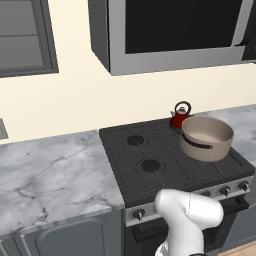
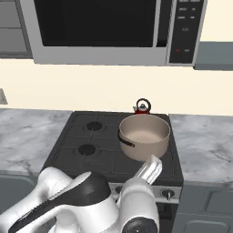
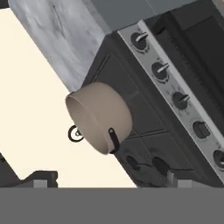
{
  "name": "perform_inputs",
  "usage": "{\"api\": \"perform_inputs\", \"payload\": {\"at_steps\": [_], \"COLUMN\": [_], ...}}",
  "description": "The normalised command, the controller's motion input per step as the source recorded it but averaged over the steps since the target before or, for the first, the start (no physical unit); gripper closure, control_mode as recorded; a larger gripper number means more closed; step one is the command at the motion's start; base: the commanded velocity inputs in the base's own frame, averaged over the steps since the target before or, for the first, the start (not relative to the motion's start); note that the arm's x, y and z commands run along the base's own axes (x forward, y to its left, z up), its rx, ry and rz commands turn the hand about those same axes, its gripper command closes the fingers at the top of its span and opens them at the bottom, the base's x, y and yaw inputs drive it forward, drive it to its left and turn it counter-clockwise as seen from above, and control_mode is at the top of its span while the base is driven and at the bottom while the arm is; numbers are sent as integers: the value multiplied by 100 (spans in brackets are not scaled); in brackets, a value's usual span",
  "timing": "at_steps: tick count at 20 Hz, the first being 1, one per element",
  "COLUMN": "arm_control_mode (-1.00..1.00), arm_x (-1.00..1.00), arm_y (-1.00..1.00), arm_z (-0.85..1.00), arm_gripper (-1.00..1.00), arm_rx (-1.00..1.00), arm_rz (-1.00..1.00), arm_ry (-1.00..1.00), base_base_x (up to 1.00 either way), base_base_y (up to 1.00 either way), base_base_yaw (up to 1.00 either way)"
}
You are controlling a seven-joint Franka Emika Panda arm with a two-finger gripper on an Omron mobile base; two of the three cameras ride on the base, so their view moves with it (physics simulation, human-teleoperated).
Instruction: Pick the kettle from the cabinet and place it on a stove burner. Then pick the pot from the counter and place it on another stove burner. Finally, turn both burners on.
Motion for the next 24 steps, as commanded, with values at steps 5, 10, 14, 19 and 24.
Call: {"api": "perform_inputs", "payload": {"at_steps": [5, 10, 14, 19, 24], "arm_control_mode": [-100, -100, -100, -100, -100], "arm_x": [-60, -44, -40, -38, -6], "arm_y": [0, 0, 1, 7, 34], "arm_z": [-3, -7, -7, -4, -3], "arm_gripper": [-100, -100, -100, -100, -100], "arm_rx": [19, 19, 19, 18, 17], "arm_rz": [-6, -4, -1, 0, 5], "arm_ry": [-16, -14, -10, -2, 0], "base_base_x": [0, 0, 0, 0, 0], "base_base_y": [0, 0, 0, 0, 0], "base_base_yaw": [0, 0, 0, 0, 0]}}
